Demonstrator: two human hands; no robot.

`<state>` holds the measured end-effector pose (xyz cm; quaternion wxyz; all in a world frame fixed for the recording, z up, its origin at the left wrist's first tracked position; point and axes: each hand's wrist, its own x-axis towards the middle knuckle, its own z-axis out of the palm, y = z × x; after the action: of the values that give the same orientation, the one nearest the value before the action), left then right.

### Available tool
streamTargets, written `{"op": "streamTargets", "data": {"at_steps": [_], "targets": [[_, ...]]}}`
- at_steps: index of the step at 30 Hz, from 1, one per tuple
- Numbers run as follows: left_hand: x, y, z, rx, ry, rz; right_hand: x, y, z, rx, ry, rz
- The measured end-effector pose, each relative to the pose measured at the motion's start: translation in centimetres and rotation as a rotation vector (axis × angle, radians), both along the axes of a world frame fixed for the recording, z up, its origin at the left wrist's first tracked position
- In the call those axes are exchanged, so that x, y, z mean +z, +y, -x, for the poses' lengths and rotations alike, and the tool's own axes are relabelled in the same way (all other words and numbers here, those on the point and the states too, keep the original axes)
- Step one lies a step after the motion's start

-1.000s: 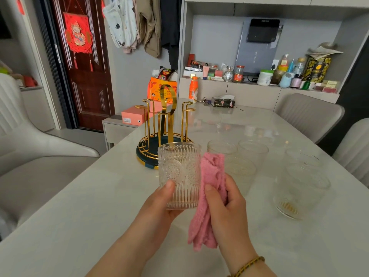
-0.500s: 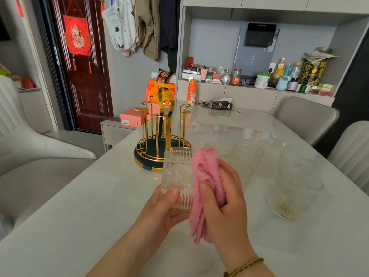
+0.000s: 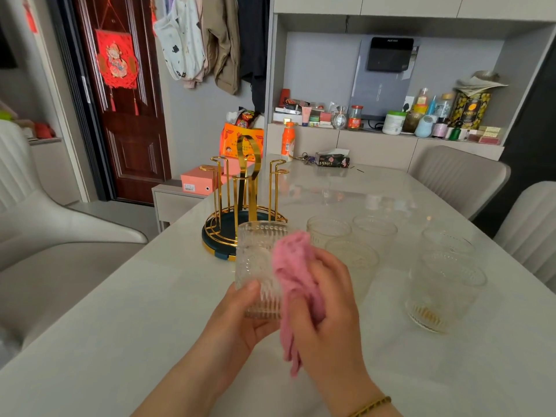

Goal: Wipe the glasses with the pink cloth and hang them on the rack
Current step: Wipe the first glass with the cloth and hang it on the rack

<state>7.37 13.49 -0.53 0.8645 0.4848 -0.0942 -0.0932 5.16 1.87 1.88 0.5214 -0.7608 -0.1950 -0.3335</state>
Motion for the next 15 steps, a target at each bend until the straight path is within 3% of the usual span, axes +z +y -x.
{"op": "streamTargets", "data": {"at_steps": [3,8,15], "targets": [[-0.2,-0.3,0.1,0.006,0.015,0.004,-0.1,-0.5,-0.5,-0.021,0.165,-0.203],[0.2,0.0,-0.1,0.048,0.102,0.127,-0.9,-0.3,-0.9,0.106,0.448,-0.272],[0.5,0.1,0.0,0.104,0.05,0.1,-1.4,1.1,-0.1,0.002,0.065,-0.018]]}}
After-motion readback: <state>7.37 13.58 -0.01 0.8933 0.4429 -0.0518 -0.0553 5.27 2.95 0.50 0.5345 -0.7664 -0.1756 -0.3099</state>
